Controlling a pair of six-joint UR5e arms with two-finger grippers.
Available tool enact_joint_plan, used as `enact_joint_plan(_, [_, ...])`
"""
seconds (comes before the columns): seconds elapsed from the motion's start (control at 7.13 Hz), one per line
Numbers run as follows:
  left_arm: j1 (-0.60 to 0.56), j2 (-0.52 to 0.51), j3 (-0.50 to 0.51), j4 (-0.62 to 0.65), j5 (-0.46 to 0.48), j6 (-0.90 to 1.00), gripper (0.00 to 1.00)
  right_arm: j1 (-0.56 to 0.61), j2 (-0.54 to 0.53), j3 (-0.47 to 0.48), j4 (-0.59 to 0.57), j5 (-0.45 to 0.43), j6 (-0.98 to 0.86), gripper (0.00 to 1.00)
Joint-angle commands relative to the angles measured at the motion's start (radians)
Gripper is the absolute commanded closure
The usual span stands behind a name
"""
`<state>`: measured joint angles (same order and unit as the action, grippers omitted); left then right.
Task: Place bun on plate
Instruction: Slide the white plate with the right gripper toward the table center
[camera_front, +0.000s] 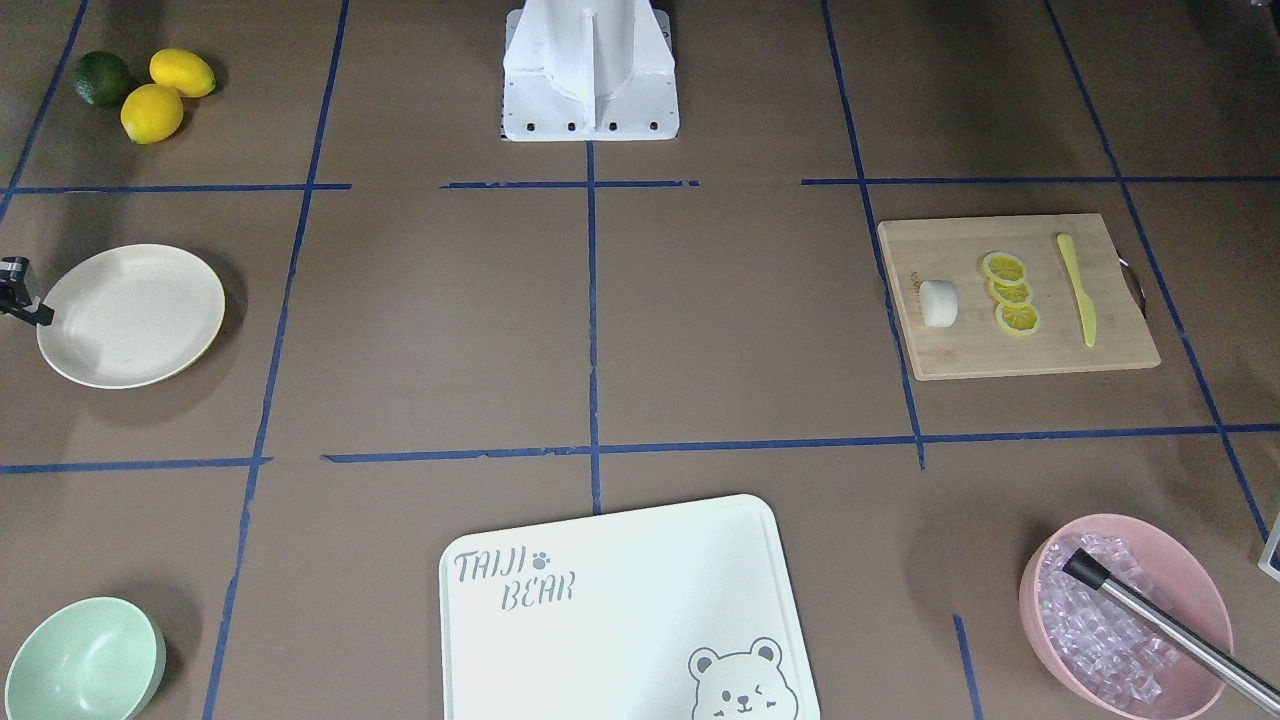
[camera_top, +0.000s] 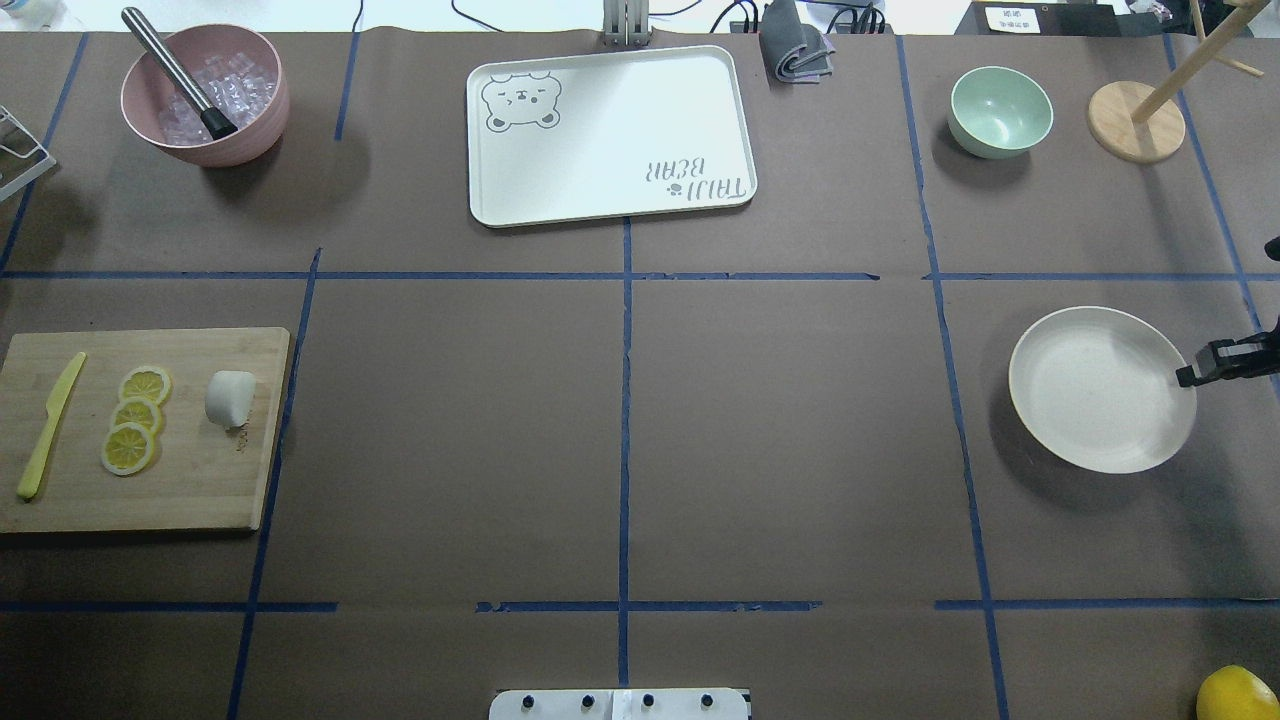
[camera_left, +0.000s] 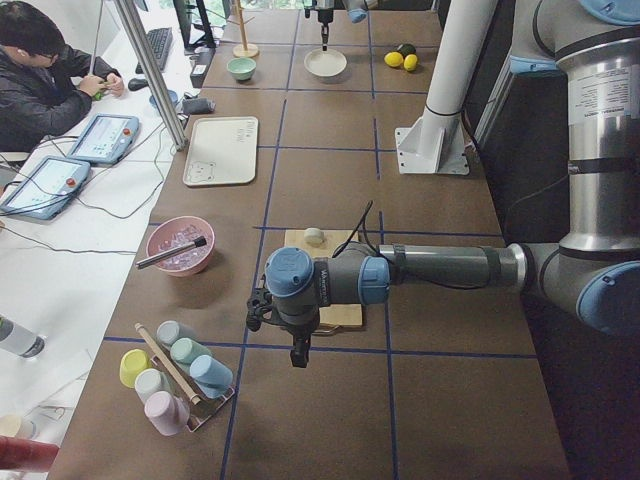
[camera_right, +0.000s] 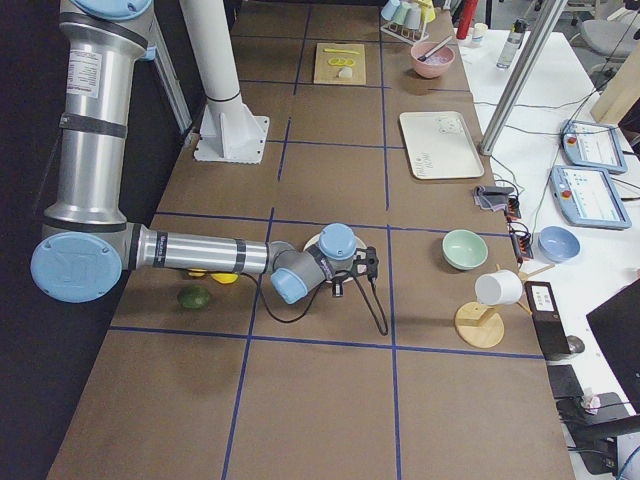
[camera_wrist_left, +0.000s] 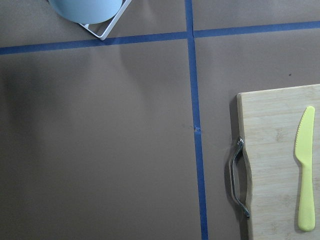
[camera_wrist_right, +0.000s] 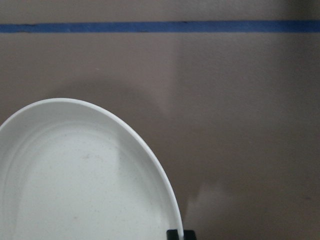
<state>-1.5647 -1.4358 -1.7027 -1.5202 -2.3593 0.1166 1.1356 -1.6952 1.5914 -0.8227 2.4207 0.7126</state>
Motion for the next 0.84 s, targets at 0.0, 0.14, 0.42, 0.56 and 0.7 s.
enact_joint_plan(0.0, [0.0, 0.0, 0.0, 0.0, 0.0, 0.0, 0.0, -0.095, 0.125, 0.065, -0.001, 0.0, 0.3, 1.0])
enact_joint_plan(0.14, [0.0, 0.0, 0.0, 0.0, 0.0, 0.0, 0.0, -0.158, 0.222, 0.065, -0.003, -0.023, 0.453, 1.0])
enact_joint_plan(0.42, [0.0, 0.0, 0.0, 0.0, 0.0, 0.0, 0.0, -0.363, 0.432, 0.062, -0.086, -0.209, 0.704, 1.0])
enact_joint_plan(0.56, [0.0, 0.0, 0.0, 0.0, 0.0, 0.0, 0.0, -0.428, 0.544, 0.064, -0.234, -0.306, 0.722, 1.0])
enact_joint_plan(0.7, [0.0, 0.002, 0.0, 0.0, 0.0, 0.0, 0.0, -0.506, 0.63, 0.061, -0.351, -0.377, 0.775, 1.0])
